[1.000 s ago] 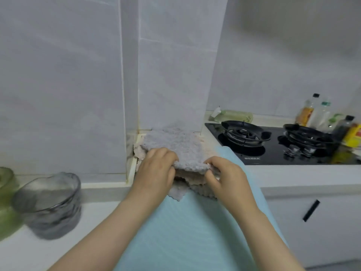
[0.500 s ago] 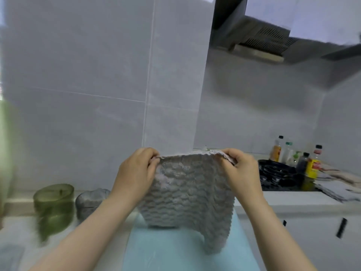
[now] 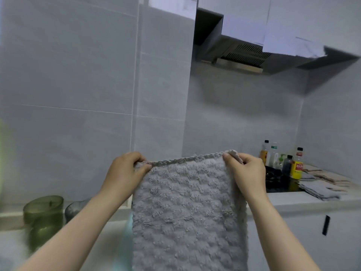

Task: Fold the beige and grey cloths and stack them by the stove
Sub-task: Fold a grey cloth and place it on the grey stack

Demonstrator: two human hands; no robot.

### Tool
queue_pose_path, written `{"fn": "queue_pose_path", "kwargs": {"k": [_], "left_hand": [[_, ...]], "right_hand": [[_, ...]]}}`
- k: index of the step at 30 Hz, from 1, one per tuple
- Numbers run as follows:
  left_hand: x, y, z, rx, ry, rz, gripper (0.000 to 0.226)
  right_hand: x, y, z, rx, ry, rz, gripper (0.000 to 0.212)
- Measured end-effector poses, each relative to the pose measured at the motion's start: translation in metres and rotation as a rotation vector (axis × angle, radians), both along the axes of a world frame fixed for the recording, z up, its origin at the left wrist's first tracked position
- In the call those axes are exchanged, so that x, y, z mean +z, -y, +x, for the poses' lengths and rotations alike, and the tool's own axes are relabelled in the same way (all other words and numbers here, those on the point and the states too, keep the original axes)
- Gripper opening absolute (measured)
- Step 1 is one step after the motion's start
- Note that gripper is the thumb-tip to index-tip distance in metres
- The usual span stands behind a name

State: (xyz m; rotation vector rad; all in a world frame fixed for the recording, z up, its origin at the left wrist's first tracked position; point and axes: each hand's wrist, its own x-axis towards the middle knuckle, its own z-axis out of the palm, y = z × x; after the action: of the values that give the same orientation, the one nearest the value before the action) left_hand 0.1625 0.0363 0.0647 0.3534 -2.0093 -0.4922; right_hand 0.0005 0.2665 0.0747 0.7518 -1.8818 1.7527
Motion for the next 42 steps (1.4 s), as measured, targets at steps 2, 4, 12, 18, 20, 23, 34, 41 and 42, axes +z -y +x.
{"fn": "queue_pose_path", "kwargs": {"k": [2,4,12,18,20,23,34,41,42], "left_hand": [[-0.001,0.009,-0.011,0.022,-0.016,0.057,0.028],[-0.002,0.017,-0.028,0.035,-0.036,0.118,0.039],[0.008,0.051,-0.112,-0.020,-0.141,0.271,0.032],[-0.018,0.077,-0.160,-0.186,-0.128,0.477,0.023],[-0.030,0.088,-0.170,-0.209,-0.169,0.589,0.038],[-0.045,0.097,-0.182,-0.237,-0.230,0.745,0.034],[-0.057,0.108,-0.216,-0.417,-0.389,0.981,0.002],[-0.061,0.103,-0.219,-0.460,-0.260,0.958,0.006],[-0.062,0.103,-0.219,-0.460,-0.256,0.962,0.008]], "right_hand": [[-0.003,0.006,-0.015,-0.025,0.031,-0.016,0.035],[-0.005,0.015,-0.029,-0.041,0.054,-0.029,0.037],[-0.009,0.066,-0.090,-0.022,0.108,-0.058,0.032],[-0.021,0.105,-0.123,0.247,0.244,-0.049,0.019],[-0.025,0.113,-0.131,0.331,0.257,-0.028,0.018],[-0.035,0.128,-0.146,0.407,0.274,-0.035,0.025],[-0.055,0.179,-0.171,0.538,0.231,0.071,0.027],[-0.051,0.182,-0.164,0.282,-0.091,0.282,0.018],[-0.050,0.183,-0.162,0.300,-0.087,0.243,0.021]]}}
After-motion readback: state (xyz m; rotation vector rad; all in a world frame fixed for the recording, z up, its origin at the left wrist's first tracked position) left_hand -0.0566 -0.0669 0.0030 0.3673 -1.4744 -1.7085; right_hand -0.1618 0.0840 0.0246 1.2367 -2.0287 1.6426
